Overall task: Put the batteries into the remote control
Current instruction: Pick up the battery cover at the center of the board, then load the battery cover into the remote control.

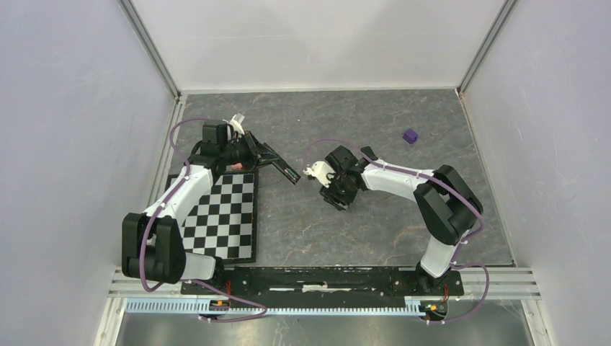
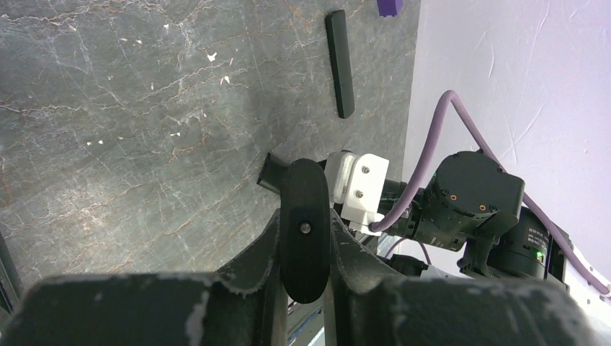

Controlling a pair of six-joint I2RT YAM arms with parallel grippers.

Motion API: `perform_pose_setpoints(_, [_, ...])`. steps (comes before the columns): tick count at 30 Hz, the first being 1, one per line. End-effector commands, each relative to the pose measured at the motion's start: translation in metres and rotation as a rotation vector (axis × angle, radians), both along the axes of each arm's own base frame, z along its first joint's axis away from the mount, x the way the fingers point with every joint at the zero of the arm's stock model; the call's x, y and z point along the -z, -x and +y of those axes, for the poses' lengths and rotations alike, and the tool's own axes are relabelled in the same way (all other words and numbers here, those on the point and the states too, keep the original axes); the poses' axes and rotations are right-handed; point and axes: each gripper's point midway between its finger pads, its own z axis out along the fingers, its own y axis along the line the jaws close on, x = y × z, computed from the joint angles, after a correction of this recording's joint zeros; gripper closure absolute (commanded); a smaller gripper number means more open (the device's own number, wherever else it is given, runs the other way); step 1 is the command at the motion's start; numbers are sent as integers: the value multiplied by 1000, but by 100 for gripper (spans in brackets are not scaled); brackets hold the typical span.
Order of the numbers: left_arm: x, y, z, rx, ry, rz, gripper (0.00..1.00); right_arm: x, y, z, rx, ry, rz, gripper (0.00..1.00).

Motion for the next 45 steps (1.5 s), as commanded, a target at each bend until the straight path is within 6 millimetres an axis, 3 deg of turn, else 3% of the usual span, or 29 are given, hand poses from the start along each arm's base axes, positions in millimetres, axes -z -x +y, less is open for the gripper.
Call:
perform_pose_setpoints(1, [-11, 1, -1, 40, 8, -58, 98, 8, -9, -8, 58, 44, -25, 60])
perform_pose_setpoints(5, [-6, 3, 0, 33, 2, -55, 98, -8, -24, -4, 95, -19, -133, 63])
perform_pose_setpoints(10, [3, 3, 1, 19, 7, -73, 98, -31, -21, 10, 98, -161, -186, 66])
perform_pose_setpoints(16, [8, 4, -2, 24, 21, -159, 98, -91, -10, 39, 80, -414, -228, 67])
perform_pose_setpoints(21, [-1, 10, -11, 60, 55, -229, 98, -146, -2, 63, 56, -593, -267, 66])
perform_pose_setpoints(25, [-18, 16, -23, 113, 106, -303, 98, -167, 2, 81, 39, -637, -257, 65])
perform_pose_setpoints(32, [-43, 32, -34, 179, 151, -436, 98, -187, 6, 94, 46, -683, -241, 64])
perform_pose_setpoints(45, [-53, 35, -36, 183, 175, -431, 98, -178, 8, 103, -5, -577, -252, 63])
